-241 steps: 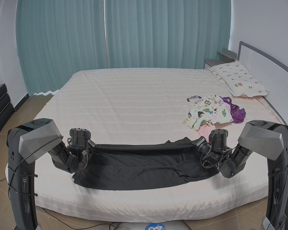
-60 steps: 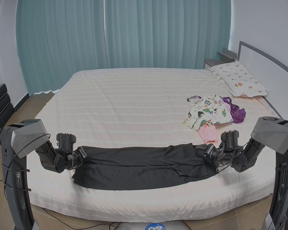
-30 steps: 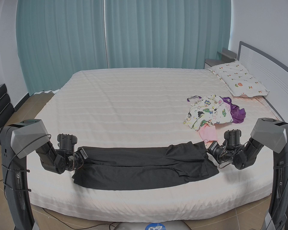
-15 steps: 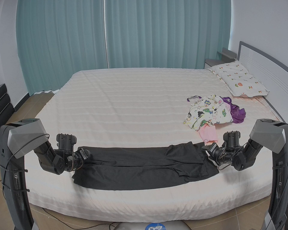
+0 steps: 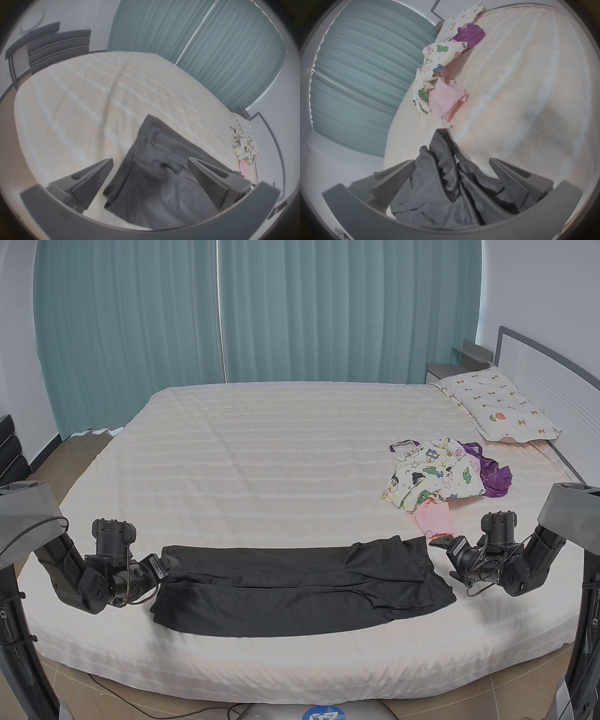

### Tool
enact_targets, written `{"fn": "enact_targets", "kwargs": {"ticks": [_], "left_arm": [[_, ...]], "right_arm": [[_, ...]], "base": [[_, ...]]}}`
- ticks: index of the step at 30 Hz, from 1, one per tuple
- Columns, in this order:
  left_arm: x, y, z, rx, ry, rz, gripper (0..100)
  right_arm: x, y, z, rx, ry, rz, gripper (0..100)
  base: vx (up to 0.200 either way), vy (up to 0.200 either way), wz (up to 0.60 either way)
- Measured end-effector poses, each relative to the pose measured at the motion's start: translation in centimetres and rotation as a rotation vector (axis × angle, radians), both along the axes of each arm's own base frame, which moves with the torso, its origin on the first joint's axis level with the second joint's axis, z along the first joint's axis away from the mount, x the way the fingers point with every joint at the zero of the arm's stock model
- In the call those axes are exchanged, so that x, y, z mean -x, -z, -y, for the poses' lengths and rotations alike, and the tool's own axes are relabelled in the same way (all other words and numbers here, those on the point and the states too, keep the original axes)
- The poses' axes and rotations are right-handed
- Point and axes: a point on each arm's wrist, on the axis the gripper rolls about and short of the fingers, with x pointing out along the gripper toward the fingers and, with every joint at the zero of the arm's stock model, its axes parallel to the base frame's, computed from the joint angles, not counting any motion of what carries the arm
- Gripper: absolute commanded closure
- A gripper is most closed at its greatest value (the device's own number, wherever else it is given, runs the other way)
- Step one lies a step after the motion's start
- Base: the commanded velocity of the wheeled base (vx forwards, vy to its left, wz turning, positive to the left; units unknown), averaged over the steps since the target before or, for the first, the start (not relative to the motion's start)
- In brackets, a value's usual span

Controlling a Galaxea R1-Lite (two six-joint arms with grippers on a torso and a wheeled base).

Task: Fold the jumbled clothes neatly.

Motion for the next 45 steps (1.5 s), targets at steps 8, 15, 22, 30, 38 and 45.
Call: {"fn": "enact_targets", "kwargs": {"ticks": [8, 15, 22, 30, 38, 45], "left_arm": [[2.5, 0.1, 0.5, 0.108, -0.042, 0.002, 0], [4.0, 1.1, 1.2, 0.102, -0.023, -0.057, 0], [4.1, 2.4, 1.4, 0.082, -0.032, -0.103, 0], [3.1, 4.0, 1.4, 0.051, -0.072, -0.105, 100], [3.6, 4.9, 1.1, -0.003, -0.122, -0.136, 100], [4.3, 5.2, 1.0, -0.036, -0.147, -0.158, 100]], "right_arm": [[0.9, -0.4, -0.3, -0.010, -0.015, -0.011, 0], [1.0, -0.4, -0.4, -0.010, -0.020, -0.015, 0], [1.1, -0.4, -0.5, -0.010, -0.025, -0.016, 0], [1.1, -0.4, -0.6, -0.009, -0.028, -0.016, 0], [1.1, -0.3, -0.7, -0.009, -0.029, -0.016, 0], [1.1, -0.3, -0.7, -0.008, -0.031, -0.017, 0]], "base": [[0.000, 0.000, 0.00], [0.000, 0.000, 0.00], [0.000, 0.000, 0.00], [0.000, 0.000, 0.00], [0.000, 0.000, 0.00], [0.000, 0.000, 0.00]]}}
